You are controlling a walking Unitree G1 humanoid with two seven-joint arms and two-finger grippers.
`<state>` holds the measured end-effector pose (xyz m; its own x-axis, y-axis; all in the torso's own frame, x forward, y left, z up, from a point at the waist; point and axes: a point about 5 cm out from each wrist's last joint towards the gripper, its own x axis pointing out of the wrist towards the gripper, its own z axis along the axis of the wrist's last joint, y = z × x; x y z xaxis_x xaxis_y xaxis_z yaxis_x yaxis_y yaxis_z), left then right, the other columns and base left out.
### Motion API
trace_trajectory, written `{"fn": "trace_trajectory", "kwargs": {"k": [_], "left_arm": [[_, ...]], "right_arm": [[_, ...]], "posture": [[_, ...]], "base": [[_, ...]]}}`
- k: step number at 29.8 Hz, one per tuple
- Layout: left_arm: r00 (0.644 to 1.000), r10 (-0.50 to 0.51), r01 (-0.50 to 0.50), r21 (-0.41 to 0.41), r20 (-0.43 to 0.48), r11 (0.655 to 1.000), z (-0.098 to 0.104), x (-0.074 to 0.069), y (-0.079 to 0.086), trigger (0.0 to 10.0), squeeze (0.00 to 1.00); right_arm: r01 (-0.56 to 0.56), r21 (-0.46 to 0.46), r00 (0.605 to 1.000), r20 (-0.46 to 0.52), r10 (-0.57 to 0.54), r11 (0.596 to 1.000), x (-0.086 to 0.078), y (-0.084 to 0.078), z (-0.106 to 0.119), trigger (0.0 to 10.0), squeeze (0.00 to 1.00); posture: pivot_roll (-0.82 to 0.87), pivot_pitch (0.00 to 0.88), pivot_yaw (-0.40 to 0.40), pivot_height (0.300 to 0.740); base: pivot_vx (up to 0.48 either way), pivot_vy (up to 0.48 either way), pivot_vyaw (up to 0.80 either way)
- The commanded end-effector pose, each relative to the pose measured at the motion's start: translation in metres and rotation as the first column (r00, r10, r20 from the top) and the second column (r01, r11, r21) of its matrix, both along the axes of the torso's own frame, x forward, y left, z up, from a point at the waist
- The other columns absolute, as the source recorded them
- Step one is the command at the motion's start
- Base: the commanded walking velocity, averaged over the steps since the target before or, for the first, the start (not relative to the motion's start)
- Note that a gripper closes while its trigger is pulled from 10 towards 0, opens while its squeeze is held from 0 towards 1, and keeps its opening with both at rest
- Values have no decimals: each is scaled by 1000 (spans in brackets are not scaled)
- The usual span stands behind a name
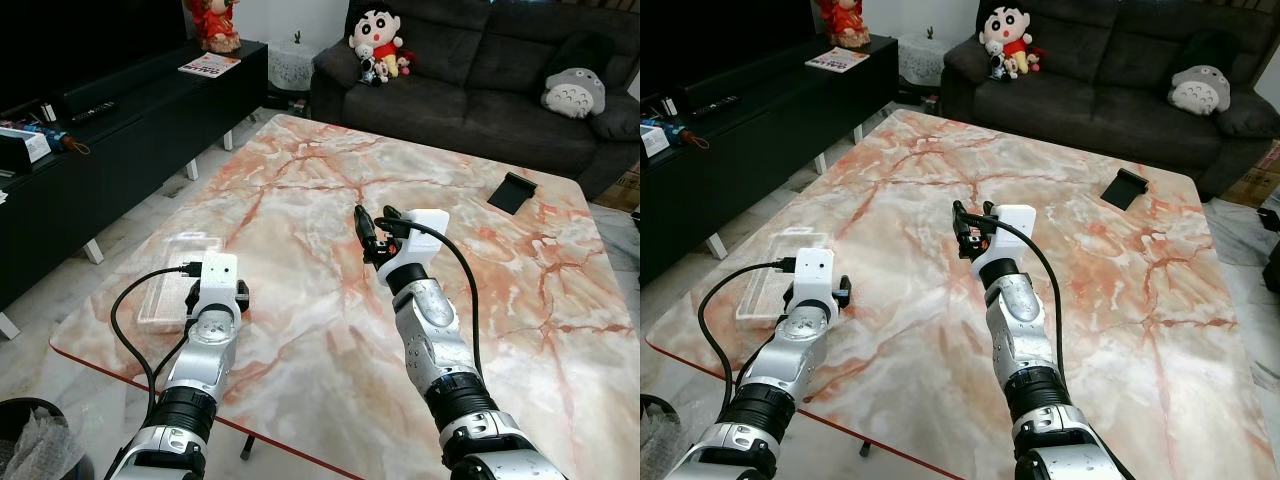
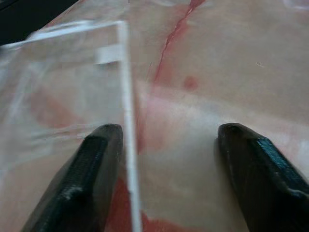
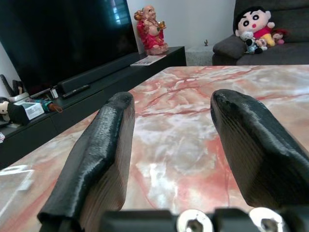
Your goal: Picking trash to rubbish bin
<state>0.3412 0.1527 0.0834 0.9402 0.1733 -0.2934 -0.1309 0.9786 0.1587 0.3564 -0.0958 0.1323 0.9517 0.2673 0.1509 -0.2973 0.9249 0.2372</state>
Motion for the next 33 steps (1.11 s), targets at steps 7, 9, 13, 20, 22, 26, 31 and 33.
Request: {"fn": "trace_trajectory", "kwargs": {"k": [7,9,13,20,22,26,31,33], "left_arm": [[1000,-19,19,-20,0,1000,4,3,-5,0,0],[1000,-19,20,-21,1,1000,5,3,-6,0,0],[1000,-21,21,-22,5,1000,5,3,-6,0,0],[1000,-27,28,-25,7,999,7,4,-8,0,0],[1000,-29,30,-26,10,999,8,5,-9,0,0],[999,-32,33,-27,14,999,8,5,-9,0,0],[999,-39,40,-32,32,999,10,6,-10,0,0],[998,-44,46,-38,51,998,12,6,-11,0,0]], "right_arm": [[11,4,1000,8,-11,1000,1,-3,4,10000,0],[12,5,1000,9,-12,1000,1,-3,4,10000,0],[12,4,1000,8,-12,1000,1,-3,4,10000,0],[13,3,1000,7,-13,1000,2,-4,4,10000,0],[13,2,1000,7,-13,1000,2,-4,4,10000,0],[13,1,1000,6,-13,1000,2,-4,4,10000,0],[11,0,1000,3,-11,1000,2,-4,4,10000,0],[10,0,1000,4,-10,1000,2,-4,4,10000,0]], "posture": [[211,0,-106,740],[211,0,-106,740],[211,0,-106,740],[210,0,-107,740],[210,0,-107,740],[210,0,-107,740],[211,0,-109,740],[211,0,-109,740]], "base": [[0,0,0],[0,0,0],[0,0,0],[0,0,0],[0,0,0],[0,0,0],[0,0,0],[0,0,0]]}}
